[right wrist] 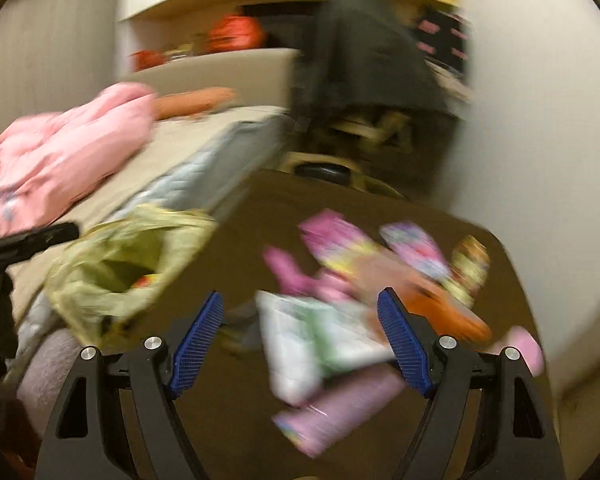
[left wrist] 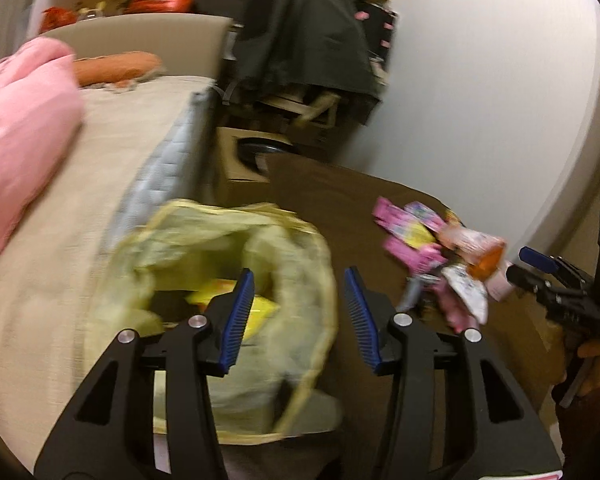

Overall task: Collect trash
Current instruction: 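Move both tools back over the table toward the remaining wrappers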

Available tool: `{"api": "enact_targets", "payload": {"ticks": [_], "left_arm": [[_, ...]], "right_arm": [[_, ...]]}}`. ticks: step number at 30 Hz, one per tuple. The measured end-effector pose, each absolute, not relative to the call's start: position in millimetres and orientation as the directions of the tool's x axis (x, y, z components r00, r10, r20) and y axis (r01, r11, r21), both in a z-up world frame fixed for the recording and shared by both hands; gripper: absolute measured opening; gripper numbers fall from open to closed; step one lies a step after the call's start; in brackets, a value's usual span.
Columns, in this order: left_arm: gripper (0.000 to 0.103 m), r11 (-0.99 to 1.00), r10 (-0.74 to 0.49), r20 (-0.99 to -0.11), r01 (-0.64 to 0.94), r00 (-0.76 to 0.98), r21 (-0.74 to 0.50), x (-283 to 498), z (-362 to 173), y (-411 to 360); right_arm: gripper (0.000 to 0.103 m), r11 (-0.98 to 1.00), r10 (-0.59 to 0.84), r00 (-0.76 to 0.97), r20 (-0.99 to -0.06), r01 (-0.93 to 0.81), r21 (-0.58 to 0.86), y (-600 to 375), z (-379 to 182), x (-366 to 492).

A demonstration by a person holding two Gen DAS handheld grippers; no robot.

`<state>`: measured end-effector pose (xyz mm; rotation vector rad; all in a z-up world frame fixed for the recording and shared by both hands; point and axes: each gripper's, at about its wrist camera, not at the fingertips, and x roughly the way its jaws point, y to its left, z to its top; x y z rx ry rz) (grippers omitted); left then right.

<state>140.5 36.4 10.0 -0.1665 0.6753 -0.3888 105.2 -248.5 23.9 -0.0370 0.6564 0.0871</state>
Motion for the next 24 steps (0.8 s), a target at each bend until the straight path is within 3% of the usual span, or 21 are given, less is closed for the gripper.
{"api": "enact_targets", "payload": {"ticks": [3, 9, 15, 19, 24], "left_arm": [[0.045, 0.895, -0.445, -0.592, 0.357, 0.672, -0.268, 143, 5, -5], [0.045, 0.838, -0.525, -0.606, 0.487, 0.597, -0.246, 142, -5, -78], [0.045, 0.803, -0.557, -0.611, 0.552, 0.562, -0.224, 149, -4, -123], [0.045, 0.825, -0.527, -0.616, 0.525, 0.585, -0.208, 161, -5, -130], [0.045, 0.841, -0.507, -0.629, 0.497, 0.59, -0.212, 171, -11, -120]], "right_arm": [[0.075, 0.999, -0.025, 0.786, -0.618, 0.032, 0.0, -297, 15, 87], [0.075, 0.994, -0.08, 0.755, -0.651, 0.11, 0.005, -337, -11, 64], [0.075, 0.985, -0.046, 0.726, -0.686, 0.147, 0.09, -357, -37, 53], [0.075, 0.978, 0.069, 0.727, -0.684, 0.086, 0.191, -345, -46, 59], [0.075, 0.987, 0.007, 0.766, -0.643, 0.096, 0.125, -342, -32, 85]]}}
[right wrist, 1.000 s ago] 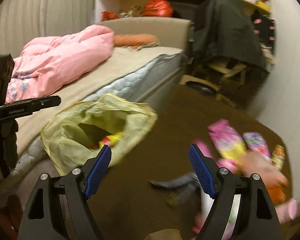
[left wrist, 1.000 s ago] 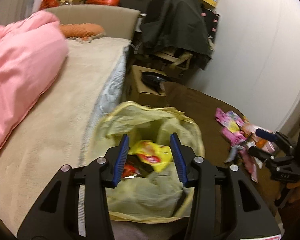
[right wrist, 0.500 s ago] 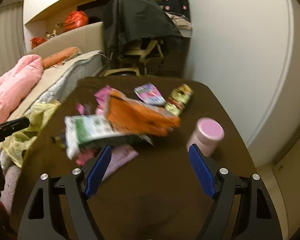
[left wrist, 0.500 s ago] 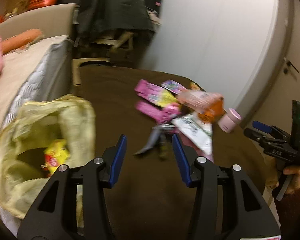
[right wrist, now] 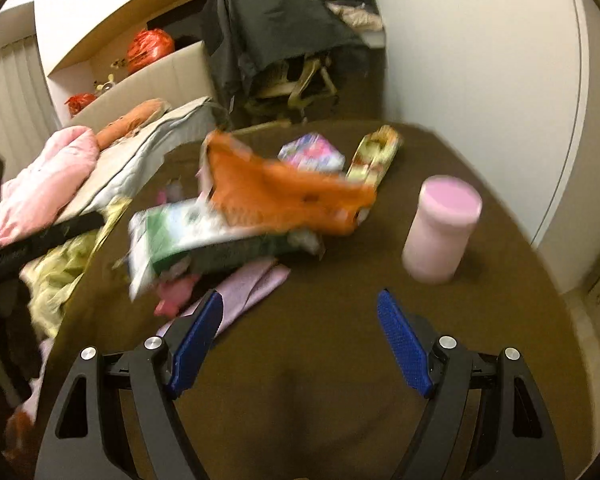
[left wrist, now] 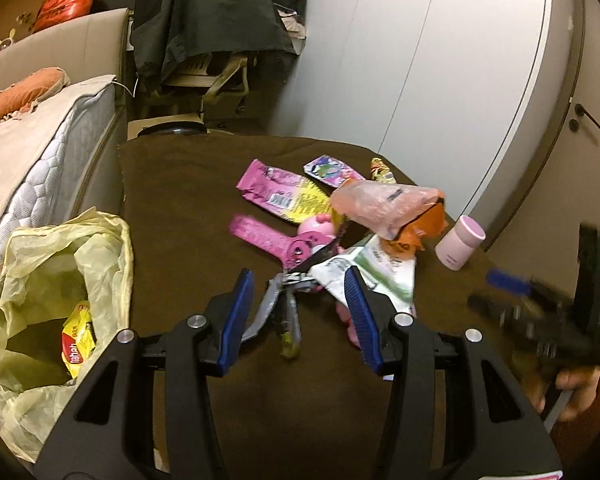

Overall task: Collect trash
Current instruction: 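Move both tools back over the table toward the remaining wrappers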

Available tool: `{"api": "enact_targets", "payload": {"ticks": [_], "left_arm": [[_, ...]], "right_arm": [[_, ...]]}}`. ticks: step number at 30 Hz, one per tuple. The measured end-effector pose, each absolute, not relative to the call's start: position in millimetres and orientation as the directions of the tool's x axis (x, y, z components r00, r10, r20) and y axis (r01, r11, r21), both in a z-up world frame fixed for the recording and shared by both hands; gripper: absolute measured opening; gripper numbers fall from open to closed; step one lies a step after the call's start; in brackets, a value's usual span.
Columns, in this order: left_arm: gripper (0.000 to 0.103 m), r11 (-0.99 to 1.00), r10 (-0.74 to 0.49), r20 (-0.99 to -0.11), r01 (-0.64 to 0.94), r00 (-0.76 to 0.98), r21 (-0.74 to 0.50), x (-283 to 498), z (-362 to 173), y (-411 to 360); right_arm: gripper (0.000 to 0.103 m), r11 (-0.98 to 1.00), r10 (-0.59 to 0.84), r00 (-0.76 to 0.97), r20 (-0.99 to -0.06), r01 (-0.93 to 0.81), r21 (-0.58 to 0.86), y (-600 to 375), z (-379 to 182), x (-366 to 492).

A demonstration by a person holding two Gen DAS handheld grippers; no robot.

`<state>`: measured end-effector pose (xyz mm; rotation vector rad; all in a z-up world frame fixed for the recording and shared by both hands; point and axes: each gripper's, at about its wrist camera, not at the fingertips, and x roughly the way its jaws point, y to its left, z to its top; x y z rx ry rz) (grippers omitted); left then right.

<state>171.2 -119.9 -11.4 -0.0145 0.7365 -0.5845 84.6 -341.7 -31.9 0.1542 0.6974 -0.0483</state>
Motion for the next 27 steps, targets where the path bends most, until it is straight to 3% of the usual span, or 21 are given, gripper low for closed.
{"api": "enact_targets", "payload": {"ticks": [3, 6, 10, 14, 20, 23, 25, 27], "left_arm": [[0.045, 0.843, -0.504, -0.626, 0.498, 0.595, -0.205, 180, -13, -112], [0.045, 0.848, -0.509, -0.612, 0.473, 0.606, -0.238, 198, -14, -106], [0.045, 0.848, -0.521, -0.611, 0.439, 0.596, -0.296, 226, -17, -106], [0.045, 0.845, -0.526, -0.613, 0.443, 0.59, -0.3, 236, -20, -104], [0.045, 0.837, -0.541, -0.625, 0.435, 0.563, -0.333, 247, -32, -92], [0.045, 0.836, -0.543, -0.631, 0.428, 0.554, -0.343, 249, -38, -84], [0.045, 0.834, -0.547, -0.631, 0.424, 0.55, -0.354, 251, -41, -82], [0.045, 0.831, -0.552, -0.631, 0.419, 0.545, -0.366, 251, -43, -82]], "right_arm": [[0.075, 0.984, -0.065, 0.792, -0.607, 0.151, 0.091, -361, -12, 111], [0.074, 0.965, -0.063, 0.796, -0.602, 0.202, 0.166, -380, 1, 145], [0.053, 0.951, -0.075, 0.742, -0.666, 0.253, 0.176, -387, -5, 210], [0.053, 0.928, -0.182, 0.672, -0.718, 0.359, 0.101, -401, -15, 268], [0.051, 0.913, -0.228, 0.553, -0.802, 0.408, 0.022, -409, -53, 313], [0.037, 0.915, -0.171, 0.542, -0.823, 0.398, 0.072, -415, -62, 315], [0.02, 0.918, -0.145, 0.54, -0.829, 0.385, 0.09, -414, -64, 311], [0.014, 0.924, -0.146, 0.557, -0.818, 0.371, 0.088, -410, -60, 307]]}}
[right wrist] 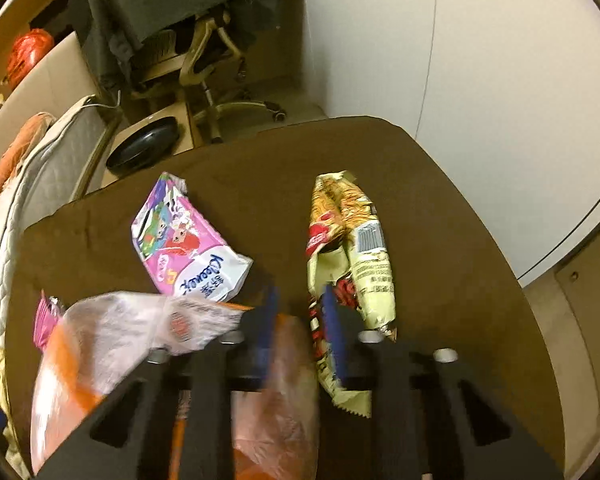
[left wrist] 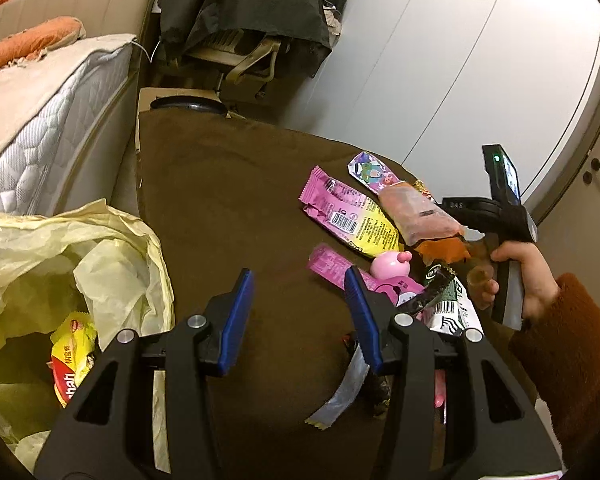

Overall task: Collect trash
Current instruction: 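Move both tools back over the table toward the remaining wrappers, then grasp the orange chip bag with the left tool while the right tool grasps a gold snack wrapper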

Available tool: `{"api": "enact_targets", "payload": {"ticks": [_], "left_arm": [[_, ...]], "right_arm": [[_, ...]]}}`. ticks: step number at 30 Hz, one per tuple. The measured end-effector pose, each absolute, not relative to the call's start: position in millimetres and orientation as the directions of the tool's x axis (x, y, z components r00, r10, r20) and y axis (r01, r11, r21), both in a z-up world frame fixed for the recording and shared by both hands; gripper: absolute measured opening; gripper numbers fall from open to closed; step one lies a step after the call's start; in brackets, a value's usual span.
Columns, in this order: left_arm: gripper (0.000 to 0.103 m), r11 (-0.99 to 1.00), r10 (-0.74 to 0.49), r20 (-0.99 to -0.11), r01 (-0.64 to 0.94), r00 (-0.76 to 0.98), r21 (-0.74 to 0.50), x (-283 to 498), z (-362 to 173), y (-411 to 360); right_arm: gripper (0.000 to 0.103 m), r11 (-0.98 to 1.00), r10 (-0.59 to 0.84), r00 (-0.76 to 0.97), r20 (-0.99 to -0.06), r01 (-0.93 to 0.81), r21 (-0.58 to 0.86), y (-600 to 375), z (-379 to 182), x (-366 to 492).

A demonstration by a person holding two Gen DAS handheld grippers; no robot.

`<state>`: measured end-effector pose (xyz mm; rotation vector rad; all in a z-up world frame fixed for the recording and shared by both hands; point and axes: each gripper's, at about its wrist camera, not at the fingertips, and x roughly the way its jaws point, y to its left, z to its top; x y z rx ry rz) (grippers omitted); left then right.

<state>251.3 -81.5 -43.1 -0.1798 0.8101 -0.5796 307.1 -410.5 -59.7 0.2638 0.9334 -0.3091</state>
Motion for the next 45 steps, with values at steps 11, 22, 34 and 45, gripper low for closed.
{"api": "enact_targets", "payload": {"ticks": [11, 22, 34, 45], "left_arm": [[0.045, 0.82, -0.568, -0.624, 0.432, 0.537, -0.374, 234, -34, -91], [0.05, 0.759, -0.621, -0.626, 0.56, 0.472, -0.332, 252, 16, -171], [0.046, 0.829, -0.45, -0.82, 0.508, 0.354, -0.235, 316, -22, -284], [0.017, 0.833, -0.422, -0.808, 0.528, 0.411, -0.166, 283, -17, -265]], "right_arm": [[0.004, 0.953, -0.042, 0.669, -0.742, 0.249, 0.171, -395, -11, 239], [0.061, 0.973, -0.11, 0.785, -0.61, 0.211, 0.096, -433, 35, 185], [0.061, 0.994, 0.046, 0.727, -0.685, 0.035, 0.104, -520, -25, 227], [0.028, 0.953, 0.298, 0.543, -0.785, -0.219, 0.21, -494, -81, 302]]}}
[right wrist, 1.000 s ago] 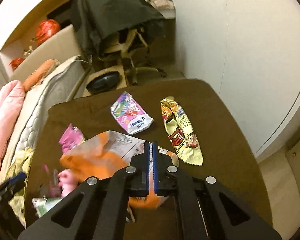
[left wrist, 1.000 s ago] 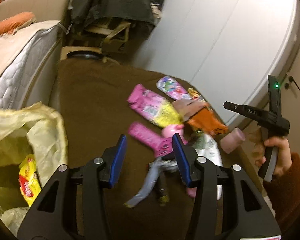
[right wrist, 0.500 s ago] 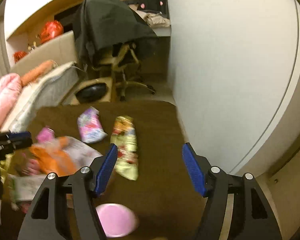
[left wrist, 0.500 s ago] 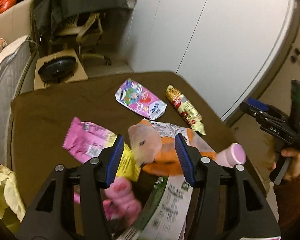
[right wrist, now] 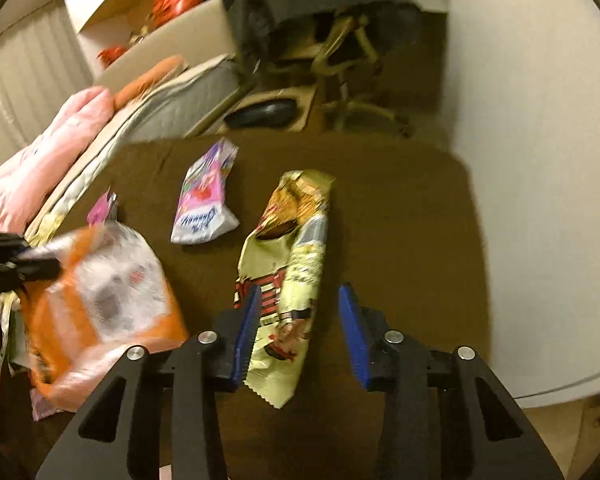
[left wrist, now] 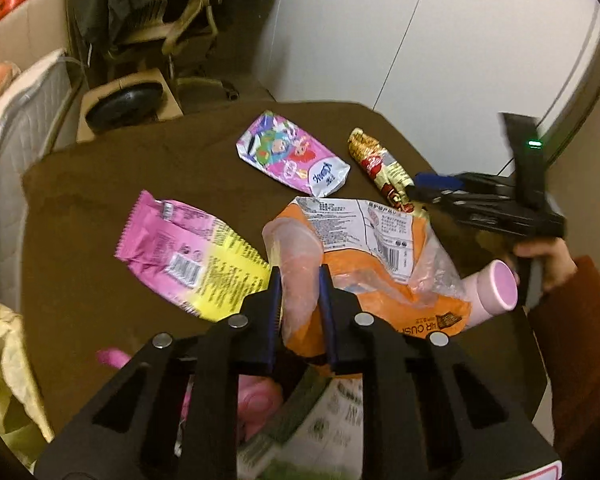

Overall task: Collect trash
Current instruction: 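Grasp the orange chip bag with the left tool while the right tool grasps a gold snack wrapper, then carry the orange bag and gold wrapper over the yellow trash bag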

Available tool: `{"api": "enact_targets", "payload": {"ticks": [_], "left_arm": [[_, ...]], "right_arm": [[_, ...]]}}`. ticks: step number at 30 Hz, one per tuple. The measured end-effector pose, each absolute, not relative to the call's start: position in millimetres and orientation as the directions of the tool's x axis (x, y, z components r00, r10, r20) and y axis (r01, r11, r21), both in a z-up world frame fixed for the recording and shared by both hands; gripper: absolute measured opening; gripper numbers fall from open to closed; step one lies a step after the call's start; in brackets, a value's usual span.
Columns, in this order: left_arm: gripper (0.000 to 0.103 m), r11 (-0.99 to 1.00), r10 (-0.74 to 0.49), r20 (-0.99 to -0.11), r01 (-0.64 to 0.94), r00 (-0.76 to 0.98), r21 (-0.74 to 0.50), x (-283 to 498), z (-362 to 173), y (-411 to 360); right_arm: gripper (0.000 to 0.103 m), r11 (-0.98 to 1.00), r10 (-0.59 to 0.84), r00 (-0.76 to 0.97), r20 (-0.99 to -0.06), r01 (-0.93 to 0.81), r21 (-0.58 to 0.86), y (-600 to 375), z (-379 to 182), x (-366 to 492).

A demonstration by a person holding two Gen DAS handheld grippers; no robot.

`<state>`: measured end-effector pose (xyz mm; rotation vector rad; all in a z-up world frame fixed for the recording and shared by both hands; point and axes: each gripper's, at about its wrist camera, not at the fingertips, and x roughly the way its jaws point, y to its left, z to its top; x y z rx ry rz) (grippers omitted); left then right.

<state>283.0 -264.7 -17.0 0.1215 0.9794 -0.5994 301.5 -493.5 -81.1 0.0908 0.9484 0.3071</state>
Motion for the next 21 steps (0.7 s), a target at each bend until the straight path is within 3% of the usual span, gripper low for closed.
{"api": "enact_targets", "payload": {"ticks": [1, 4, 15, 21], "left_arm": [[0.017, 0.832, -0.421, -0.801, 0.534, 0.426, -0.154, 278, -13, -263], [0.017, 0.829, -0.42, -0.778, 0.546, 0.468, -0.119, 263, 2, -256], [0.017, 0.832, -0.453, -0.719, 0.541, 0.527, -0.127, 226, 34, -223], [0.017, 0.842, -0.444, -0.696, 0.527, 0.564, -0.11, 199, 45, -196]], "right_arm": [[0.02, 0.954, 0.291, 0.534, -0.794, -0.222, 0.2, -491, -84, 303], [0.019, 0.962, 0.262, 0.551, -0.792, -0.214, 0.169, -487, -81, 297], [0.018, 0.997, 0.083, 0.688, -0.721, -0.052, 0.064, -493, -3, 241], [0.018, 0.997, 0.075, 0.73, -0.68, -0.039, 0.068, -456, 30, 197]]}}
